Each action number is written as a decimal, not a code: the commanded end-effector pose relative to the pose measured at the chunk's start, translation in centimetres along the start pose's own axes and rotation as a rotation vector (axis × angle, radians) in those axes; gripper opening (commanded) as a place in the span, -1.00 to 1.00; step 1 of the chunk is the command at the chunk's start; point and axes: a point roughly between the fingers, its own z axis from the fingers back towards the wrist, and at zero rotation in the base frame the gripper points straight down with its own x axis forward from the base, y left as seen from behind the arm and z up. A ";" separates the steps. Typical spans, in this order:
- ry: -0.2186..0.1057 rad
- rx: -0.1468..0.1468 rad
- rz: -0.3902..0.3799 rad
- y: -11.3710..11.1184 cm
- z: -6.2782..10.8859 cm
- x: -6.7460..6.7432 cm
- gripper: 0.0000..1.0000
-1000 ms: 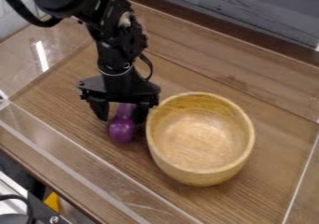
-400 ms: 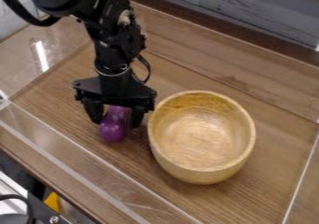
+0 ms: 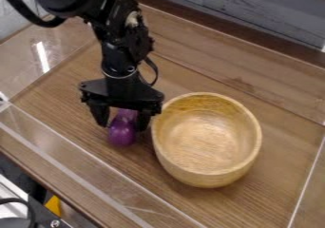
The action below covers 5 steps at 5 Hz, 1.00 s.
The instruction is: Remove the purple eggplant from inside the brown bowl and put it on the table
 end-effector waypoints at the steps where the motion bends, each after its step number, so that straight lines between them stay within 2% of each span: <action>1: -0.018 -0.001 0.002 0.0 0.9 -0.2 1.00; 2: -0.010 0.004 0.019 0.3 1.2 -1.0 1.00; 4: -0.005 -0.009 -0.073 1.2 2.5 -2.8 1.00; 5: -0.004 -0.018 -0.116 1.2 3.6 -2.8 1.00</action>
